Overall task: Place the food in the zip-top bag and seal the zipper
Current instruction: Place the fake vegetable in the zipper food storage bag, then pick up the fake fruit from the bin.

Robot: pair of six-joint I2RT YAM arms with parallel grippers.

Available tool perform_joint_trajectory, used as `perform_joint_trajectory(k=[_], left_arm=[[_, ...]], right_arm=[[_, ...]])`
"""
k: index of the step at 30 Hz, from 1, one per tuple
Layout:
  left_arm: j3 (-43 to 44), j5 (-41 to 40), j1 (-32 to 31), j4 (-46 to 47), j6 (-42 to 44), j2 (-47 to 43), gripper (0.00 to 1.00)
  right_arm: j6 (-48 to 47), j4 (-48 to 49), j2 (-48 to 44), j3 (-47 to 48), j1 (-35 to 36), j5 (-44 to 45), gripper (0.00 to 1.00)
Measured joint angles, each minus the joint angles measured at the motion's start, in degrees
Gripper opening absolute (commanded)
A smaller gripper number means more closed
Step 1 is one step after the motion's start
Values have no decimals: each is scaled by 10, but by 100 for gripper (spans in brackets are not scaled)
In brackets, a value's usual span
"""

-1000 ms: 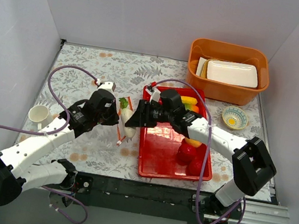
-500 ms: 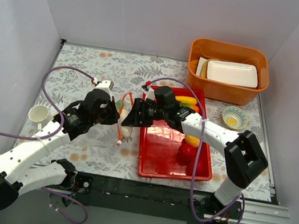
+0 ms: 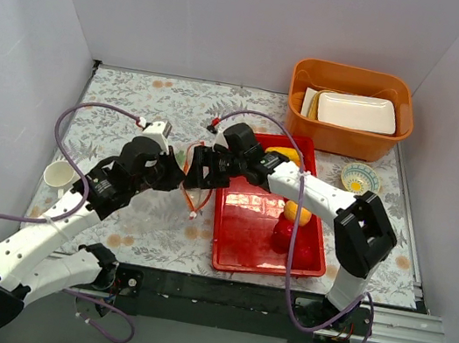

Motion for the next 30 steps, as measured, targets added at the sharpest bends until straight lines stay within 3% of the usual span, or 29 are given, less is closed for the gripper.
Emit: perform_joint_trajectory(k=[1, 2, 8, 15, 20, 25, 30], left_arm=[[0, -5, 0, -1, -3, -5, 0], [0, -11, 0, -1, -7, -9, 0], [10, -61, 0, -27, -23, -4, 0], [12, -116, 0, -54, -44, 5, 0], [9, -141, 0, -56, -66, -21, 0], [5, -136, 0, -44, -67, -34, 0], [-5, -119, 0, -35, -65, -7, 0]], right_arm=[[-9, -2, -3, -1, 1, 8, 86], [-12, -2, -7, -2, 2, 14, 94], [-40, -23, -91, -29, 4, 91, 98], [-33, -94, -207, -56, -3, 276, 98], [12, -179, -253, -151, -32, 401, 98], [58, -260, -288, -242, -41, 454, 98], [83, -315, -316, -264, -41, 485, 98]])
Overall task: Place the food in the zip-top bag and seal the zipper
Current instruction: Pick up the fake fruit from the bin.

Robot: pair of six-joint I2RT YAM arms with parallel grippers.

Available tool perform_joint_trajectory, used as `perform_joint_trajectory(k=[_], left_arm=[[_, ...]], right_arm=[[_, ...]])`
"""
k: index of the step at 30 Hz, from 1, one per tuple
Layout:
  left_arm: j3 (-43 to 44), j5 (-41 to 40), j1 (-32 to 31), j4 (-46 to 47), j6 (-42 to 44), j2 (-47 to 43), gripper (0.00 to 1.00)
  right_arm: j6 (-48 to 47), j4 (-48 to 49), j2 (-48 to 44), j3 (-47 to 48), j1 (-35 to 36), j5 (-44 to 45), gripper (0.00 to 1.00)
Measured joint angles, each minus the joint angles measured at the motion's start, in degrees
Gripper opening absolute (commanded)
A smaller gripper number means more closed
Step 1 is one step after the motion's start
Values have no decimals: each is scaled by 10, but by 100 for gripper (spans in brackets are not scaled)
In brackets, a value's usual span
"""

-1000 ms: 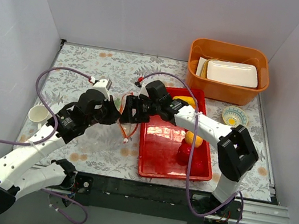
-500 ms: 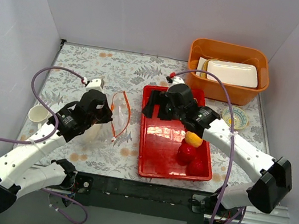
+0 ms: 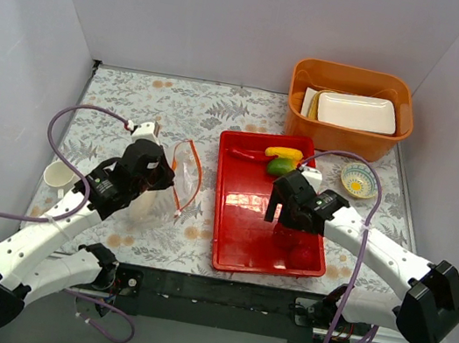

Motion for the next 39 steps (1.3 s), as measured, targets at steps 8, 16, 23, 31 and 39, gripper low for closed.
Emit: perform_joint_trajectory(k=[8, 16, 23, 31, 39], left_arm=[[-3, 15, 0, 11, 5, 8, 0], [-4, 22, 0, 17, 7, 8, 0], [-4, 24, 0, 17, 7, 8, 0], [-5, 28, 0, 17, 7, 8, 0], [-5, 32, 0, 17, 6, 8, 0]], right_arm=[[11, -33, -4, -19, 0, 14, 98], [5, -17, 6, -52, 0, 0, 95], [-9, 20, 10, -56, 0, -22, 60], [-35, 64, 3, -56, 0, -54, 47], [-70, 125, -14, -52, 0, -107, 47]])
